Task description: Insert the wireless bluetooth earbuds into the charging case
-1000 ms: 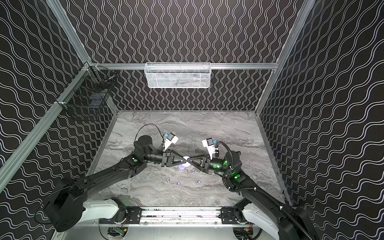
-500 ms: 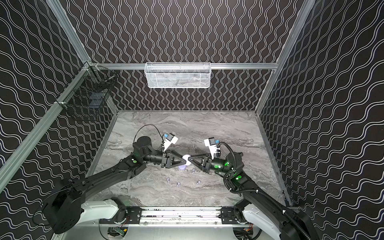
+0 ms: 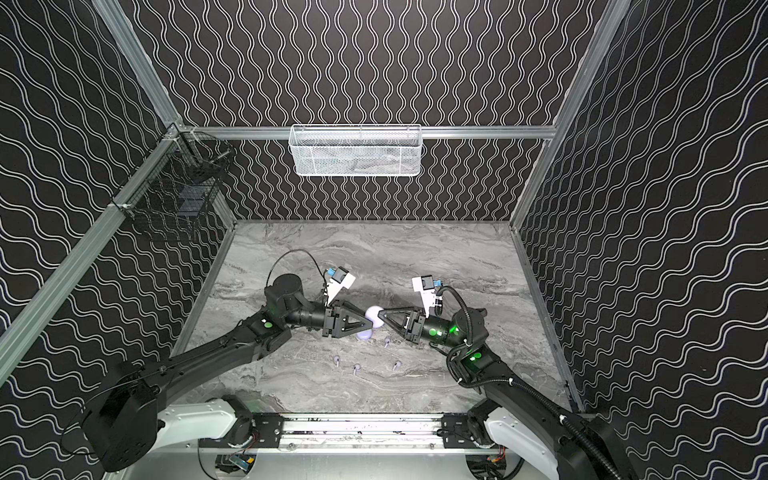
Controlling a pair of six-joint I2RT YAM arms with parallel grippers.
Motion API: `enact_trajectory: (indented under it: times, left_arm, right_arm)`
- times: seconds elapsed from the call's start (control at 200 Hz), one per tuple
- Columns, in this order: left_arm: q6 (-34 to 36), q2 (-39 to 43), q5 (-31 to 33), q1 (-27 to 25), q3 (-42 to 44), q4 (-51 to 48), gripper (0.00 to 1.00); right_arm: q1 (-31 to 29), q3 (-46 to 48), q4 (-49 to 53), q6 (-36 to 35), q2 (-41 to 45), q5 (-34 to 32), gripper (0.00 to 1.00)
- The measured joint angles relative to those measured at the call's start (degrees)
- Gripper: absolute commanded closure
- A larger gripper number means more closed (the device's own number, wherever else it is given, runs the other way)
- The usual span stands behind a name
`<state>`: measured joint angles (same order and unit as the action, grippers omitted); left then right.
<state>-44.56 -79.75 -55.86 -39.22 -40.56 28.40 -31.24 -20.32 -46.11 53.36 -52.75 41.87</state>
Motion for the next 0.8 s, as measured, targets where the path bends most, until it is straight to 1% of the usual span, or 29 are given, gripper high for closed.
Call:
enact_trajectory:
  times: [0.285, 0.496, 0.721, 0.801]
  left_arm:
    - [1.1, 0.6, 1.4, 0.0, 0.0, -0.6, 0.64]
    - [1.0, 0.6, 1.7, 0.0, 0.0, -0.3, 0.65]
    - [1.0, 0.7, 1.6, 0.0, 0.1, 0.2, 0.73]
    - [0.4, 0.7, 1.4, 0.0, 0.1, 0.2, 0.73]
  right_arm:
    - [-0.4, 0.5, -3.1, 2.4, -0.4, 0.0, 0.77]
    - [-1.2, 0.2, -3.2, 2.5, -1.4, 0.0, 0.77]
    - [-1.5, 0.2, -4.6, 2.5, -1.7, 0.2, 0.77]
    - [-1.6, 0.2, -4.9, 2.5, -1.8, 0.2, 0.77]
